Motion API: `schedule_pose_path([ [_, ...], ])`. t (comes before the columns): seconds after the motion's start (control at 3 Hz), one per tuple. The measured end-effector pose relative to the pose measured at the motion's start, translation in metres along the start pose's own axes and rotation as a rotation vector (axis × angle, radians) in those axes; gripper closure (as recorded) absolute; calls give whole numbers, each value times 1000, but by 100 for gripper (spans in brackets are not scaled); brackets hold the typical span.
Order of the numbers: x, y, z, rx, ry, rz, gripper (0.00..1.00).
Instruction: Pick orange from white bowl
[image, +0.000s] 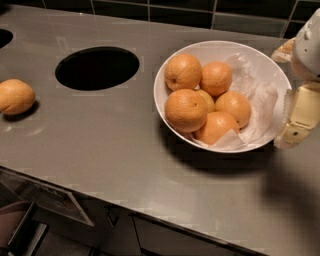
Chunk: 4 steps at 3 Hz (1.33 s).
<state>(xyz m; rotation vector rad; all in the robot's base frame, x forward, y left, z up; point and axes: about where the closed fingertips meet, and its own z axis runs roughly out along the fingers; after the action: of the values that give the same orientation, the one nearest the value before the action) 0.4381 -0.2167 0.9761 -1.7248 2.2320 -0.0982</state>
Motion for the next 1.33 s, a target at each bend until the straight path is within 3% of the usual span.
schedule_pose_path([
  [1.33, -25, 19, -2, 1, -33, -69, 0],
])
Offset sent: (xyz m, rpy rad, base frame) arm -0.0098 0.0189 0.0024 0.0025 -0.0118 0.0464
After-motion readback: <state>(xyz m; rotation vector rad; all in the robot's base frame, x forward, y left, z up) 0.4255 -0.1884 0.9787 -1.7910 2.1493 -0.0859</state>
